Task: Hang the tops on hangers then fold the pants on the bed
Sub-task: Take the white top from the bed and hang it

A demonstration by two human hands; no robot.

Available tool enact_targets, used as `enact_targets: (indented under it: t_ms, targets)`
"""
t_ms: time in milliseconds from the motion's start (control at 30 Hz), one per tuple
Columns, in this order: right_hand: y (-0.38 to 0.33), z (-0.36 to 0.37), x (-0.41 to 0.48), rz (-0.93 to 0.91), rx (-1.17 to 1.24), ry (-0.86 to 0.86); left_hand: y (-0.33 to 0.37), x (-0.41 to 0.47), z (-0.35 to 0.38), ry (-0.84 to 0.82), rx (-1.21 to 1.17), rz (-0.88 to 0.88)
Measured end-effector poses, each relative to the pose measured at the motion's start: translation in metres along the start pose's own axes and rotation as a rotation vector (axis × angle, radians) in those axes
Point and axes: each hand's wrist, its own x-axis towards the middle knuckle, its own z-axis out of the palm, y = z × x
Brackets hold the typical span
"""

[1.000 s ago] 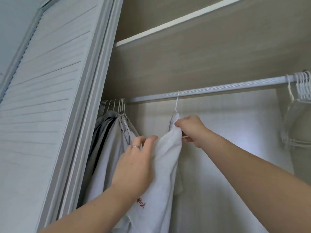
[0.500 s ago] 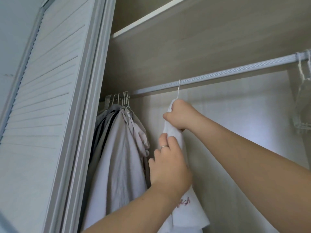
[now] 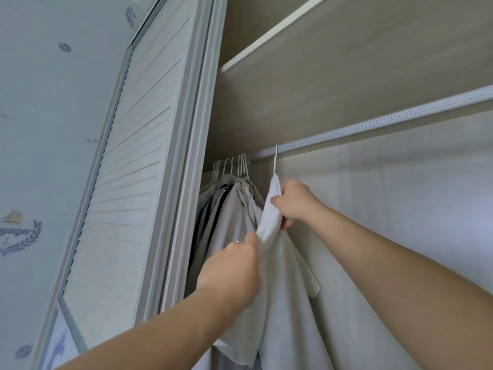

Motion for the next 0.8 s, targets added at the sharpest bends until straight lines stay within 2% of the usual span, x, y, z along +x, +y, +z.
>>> enact_targets:
  t_ms: [233,400,600,733,800]
  targets:
    - [0.006,0.061,0.047,-0.083,0.033,-0.049,-0.033,0.010,0.002,-0.053,0.126,-0.096]
    - [0.011,0.091,0.058,-0.125,0.036,-0.011,-0.045,0.005,0.007,-0.122,0.182,-0.109]
    - [0.020,0.093,0.038,-0.138,0.172,0.059,-0.050,-0.015,0.005,-0.175,0.196,-0.080]
    - [0.002,0.073,0.002,-0.289,0.130,0.190,-0.052,-0.040,-0.031,-0.110,0.170,0.004]
    - [-0.016,0.062,-0.024,-0.391,0.080,0.233,-0.060,-0.059,-0.055,-0.064,0.247,0.059]
